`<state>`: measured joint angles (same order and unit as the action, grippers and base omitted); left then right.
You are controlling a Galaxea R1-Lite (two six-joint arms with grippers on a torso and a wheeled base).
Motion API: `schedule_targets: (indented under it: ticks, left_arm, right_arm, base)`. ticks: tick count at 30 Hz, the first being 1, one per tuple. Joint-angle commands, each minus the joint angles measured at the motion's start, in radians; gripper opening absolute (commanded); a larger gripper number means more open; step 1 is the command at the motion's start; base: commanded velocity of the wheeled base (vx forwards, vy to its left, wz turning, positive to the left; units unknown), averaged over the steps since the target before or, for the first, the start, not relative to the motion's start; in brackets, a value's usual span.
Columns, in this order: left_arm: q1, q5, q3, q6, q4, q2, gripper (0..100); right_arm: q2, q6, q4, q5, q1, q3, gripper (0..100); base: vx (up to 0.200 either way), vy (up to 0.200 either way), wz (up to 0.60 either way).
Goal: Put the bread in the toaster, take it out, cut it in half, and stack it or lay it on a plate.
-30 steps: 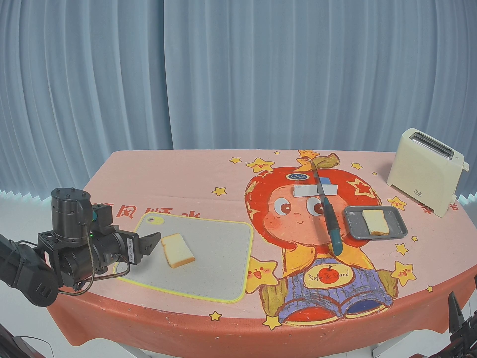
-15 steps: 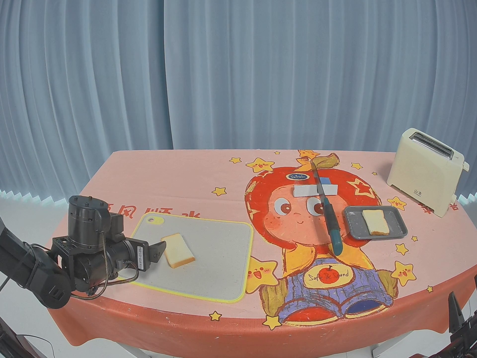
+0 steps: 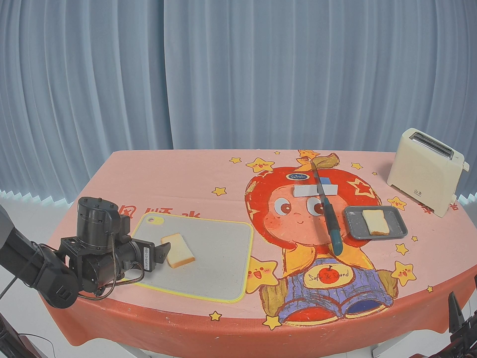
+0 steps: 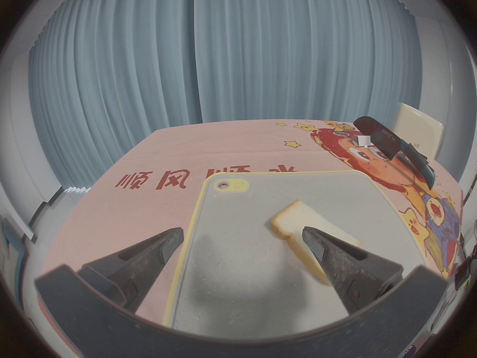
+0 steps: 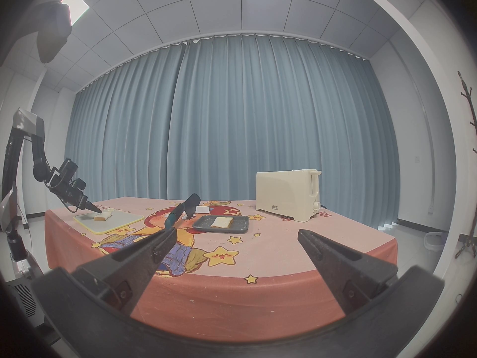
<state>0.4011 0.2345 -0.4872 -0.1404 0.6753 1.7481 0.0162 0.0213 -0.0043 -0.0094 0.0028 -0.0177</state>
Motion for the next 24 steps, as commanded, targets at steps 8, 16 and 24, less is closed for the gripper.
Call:
schedule_targets:
  ticks: [8, 16, 24]
  left_arm:
    - [0.004, 0.046, -0.005, -0.022, 0.001, 0.045, 100]
    - [-0.025, 0.046, -0.001, -0.025, -0.003, 0.036, 100]
    - [-0.088, 0.045, -0.007, -0.024, -0.002, 0.031, 100]
  right_arm:
    - [-0.016, 0.000, 0.000, 0.000, 0.000, 0.018, 100]
    - [-0.016, 0.000, 0.000, 0.000, 0.000, 0.018, 100]
    - [-0.016, 0.000, 0.000, 0.000, -0.001, 0.018, 100]
  base:
    - [0.000, 0.000, 0.00]
    - [0.000, 0.000, 0.00]
    - [0.000, 0.000, 0.00]
